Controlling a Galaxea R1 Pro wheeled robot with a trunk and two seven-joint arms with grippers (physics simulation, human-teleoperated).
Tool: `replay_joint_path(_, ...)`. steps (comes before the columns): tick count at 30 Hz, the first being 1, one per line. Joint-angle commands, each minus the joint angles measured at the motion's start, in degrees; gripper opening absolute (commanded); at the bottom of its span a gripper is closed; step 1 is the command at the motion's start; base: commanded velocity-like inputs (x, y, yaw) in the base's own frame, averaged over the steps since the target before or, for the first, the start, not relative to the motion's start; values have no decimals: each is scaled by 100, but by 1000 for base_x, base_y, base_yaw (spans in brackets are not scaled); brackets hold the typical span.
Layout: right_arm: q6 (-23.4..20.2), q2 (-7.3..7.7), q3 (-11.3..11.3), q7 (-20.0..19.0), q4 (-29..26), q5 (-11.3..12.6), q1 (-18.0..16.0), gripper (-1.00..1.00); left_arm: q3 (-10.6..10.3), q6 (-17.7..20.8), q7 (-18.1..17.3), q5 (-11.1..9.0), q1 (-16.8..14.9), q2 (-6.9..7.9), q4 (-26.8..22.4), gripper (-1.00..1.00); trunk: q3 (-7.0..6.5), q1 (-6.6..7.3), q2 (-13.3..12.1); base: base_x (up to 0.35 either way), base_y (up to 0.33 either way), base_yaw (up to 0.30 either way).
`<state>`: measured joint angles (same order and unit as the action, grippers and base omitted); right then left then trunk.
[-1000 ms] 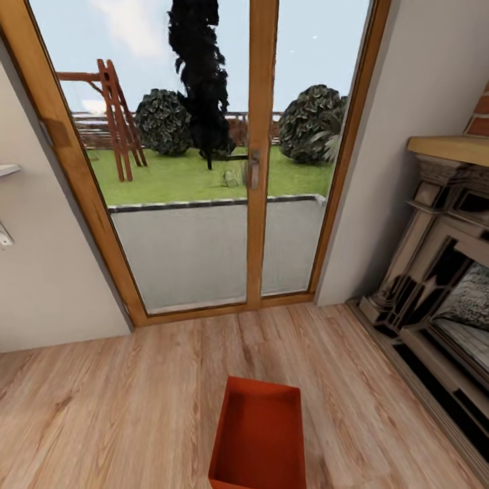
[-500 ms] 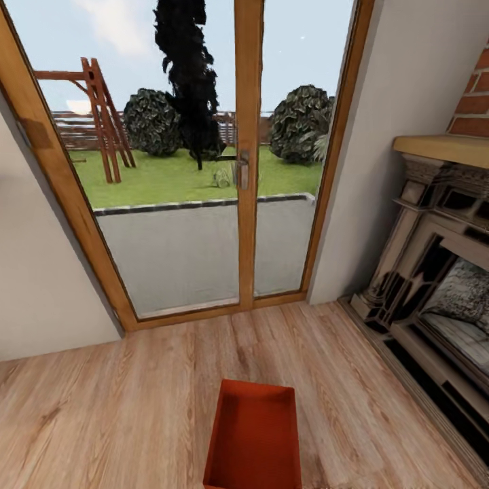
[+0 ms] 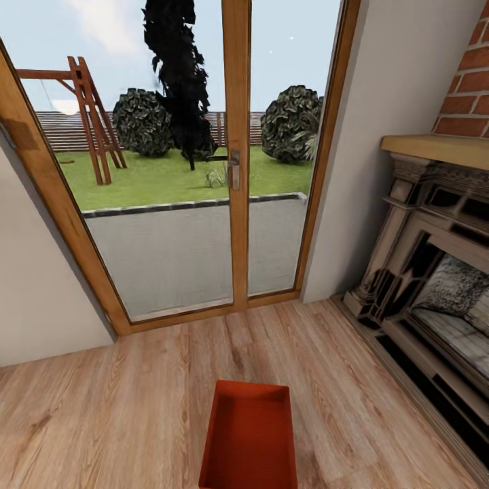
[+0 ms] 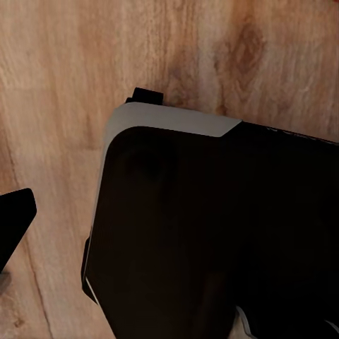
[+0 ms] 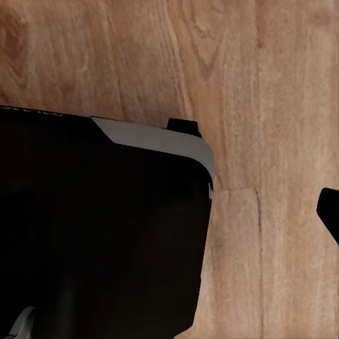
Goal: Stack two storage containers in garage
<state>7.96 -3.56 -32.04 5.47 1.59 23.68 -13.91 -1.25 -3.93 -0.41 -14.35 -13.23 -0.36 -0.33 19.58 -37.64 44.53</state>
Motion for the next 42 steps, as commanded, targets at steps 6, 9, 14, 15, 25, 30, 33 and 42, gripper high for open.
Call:
replay_joint_path(6, 30, -3, -48, 7, 17, 49, -6, 100, -15, -20, -3, -42, -4, 1, 7, 100, 7, -1, 5, 0, 0, 0)
replay_joint_path(9, 30, 0, -48, 7, 17, 49, -6, 100, -15, -20, -3, -42, -4, 0, 7, 100, 7, -1, 5, 0, 0, -77)
replay_joint_path(14, 30, -2, -48, 7, 17, 49, -6, 100, -15, -20, -3, -42, -4, 0, 7, 100, 7, -1, 5, 0, 0, -128)
replay_joint_path(15, 30, 1, -48, 7, 17, 49, -6, 100, -15, -20, -3, -42, -4, -1, 7, 100, 7, -1, 5, 0, 0, -121)
replay_joint_path(25, 30, 1, -48, 7, 17, 49, -6, 100, -15, -20, -3, -42, -4, 1, 7, 100, 7, -1, 5, 0, 0, -101)
replay_joint_path(30, 30, 1, -48, 7, 17, 49, -6, 100, -15, -20, -3, -42, -4, 1, 7, 100, 7, -1, 5, 0, 0, -35)
replay_joint_path(33, 30, 2, -48, 7, 17, 49, -6, 100, -15, -20, -3, -42, -4, 1, 7, 100, 7, -1, 5, 0, 0, -5)
replay_joint_path(42, 30, 3, -48, 7, 17, 49, -6, 100, -15, -20, -3, -42, -4, 1, 7, 100, 7, -1, 5, 0, 0, 0)
